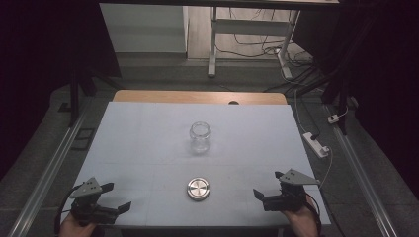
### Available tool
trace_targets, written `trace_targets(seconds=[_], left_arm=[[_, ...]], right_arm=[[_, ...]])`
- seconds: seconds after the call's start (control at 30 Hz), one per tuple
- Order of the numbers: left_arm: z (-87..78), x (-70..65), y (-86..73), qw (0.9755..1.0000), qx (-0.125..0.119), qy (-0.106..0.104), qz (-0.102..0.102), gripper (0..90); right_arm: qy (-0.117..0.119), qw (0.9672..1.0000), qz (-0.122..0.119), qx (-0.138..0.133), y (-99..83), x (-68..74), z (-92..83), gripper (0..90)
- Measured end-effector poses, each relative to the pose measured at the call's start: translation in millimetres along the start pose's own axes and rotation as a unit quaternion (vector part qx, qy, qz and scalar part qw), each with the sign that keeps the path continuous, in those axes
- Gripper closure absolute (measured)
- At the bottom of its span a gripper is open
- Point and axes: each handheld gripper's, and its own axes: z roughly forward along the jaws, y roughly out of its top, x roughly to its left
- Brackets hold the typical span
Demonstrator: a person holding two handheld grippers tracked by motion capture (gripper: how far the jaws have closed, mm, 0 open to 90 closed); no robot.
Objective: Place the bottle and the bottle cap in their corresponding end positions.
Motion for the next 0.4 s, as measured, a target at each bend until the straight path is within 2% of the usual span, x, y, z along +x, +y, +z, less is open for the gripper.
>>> trace_targets(seconds=[0.1, 0.27, 0.33, 0.4], left_arm=[[-1.5, 0.6, -1.3, 1.0, 0.004, 0.006, -0.001, 0.5], [-2.5, 1.7, -2.5, 0.9999, 0.006, 0.005, -0.009, 0.5], [-2.7, 2.5, -2.5, 0.9999, 0.005, 0.003, -0.012, 0.5], [-2.3, 2.5, -2.2, 0.9999, 0.005, 0.003, -0.013, 0.5]], right_arm=[[-0.007, 0.9999, 0.007, 0.013, -7.0, 0.0, -4.9, 0.0], [-0.014, 0.9991, 0.022, 0.032, -17.8, -2.9, -9.8, 0.0], [-0.015, 0.9983, 0.029, 0.048, -22.1, -4.7, -8.9, 0.0], [-0.017, 0.9986, 0.031, 0.04, -22.4, -4.9, -11.0, 0.0]])
